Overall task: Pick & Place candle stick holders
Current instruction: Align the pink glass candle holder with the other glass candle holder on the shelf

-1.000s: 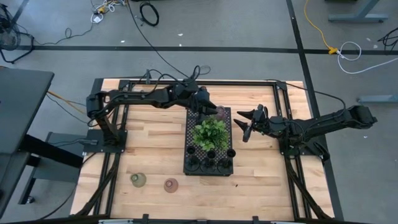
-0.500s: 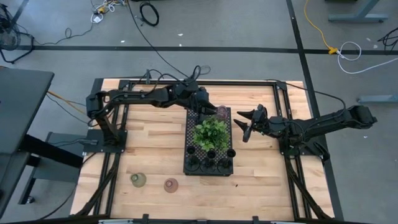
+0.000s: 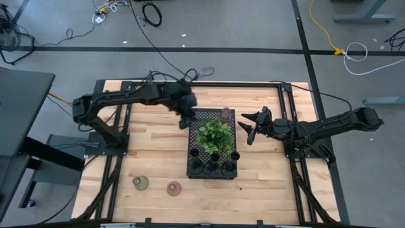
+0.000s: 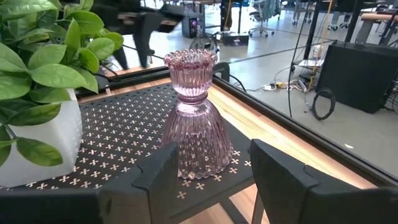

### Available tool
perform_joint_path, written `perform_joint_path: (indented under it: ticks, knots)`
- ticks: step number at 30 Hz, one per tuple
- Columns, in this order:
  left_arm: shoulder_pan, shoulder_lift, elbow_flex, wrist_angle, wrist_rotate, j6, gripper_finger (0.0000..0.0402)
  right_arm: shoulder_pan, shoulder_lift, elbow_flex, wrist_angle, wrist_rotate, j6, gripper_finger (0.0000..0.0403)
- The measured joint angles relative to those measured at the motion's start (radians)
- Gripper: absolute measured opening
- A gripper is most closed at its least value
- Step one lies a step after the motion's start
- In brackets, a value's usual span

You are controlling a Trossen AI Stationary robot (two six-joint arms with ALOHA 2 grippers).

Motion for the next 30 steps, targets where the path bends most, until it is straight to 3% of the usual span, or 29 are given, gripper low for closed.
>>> perform_joint_path:
  ticks: [4, 10, 16, 23, 30]
  knots:
    - [-0.055, -0.049, -0.001, -0.19, -0.045, -0.042, 0.0117, 0.0, 0.0, 0.0, -0.004, 0.0, 0.003, 0.0201]
    - [-0.21, -0.138, -0.001, -0.334, -0.165, -0.185, 0.0117, 0.0, 0.0, 0.0, -0.008, 0.0, 0.011, 0.0201]
    - [-0.451, -0.197, -0.002, -0.415, -0.323, -0.424, 0.0117, 0.0, 0.0, 0.0, -0.015, 0.0, 0.012, 0.0201]
    - [-0.775, -0.174, -0.002, -0.418, -0.48, -0.734, 0.0117, 0.0, 0.0, 0.0, -0.014, 0.0, 0.014, 0.0201]
    - [-1.047, -0.097, -0.002, -0.409, -0.767, -1.021, 0.0117, 0.0, 0.0, 0.0, -0.012, 0.0, 0.014, 0.0201]
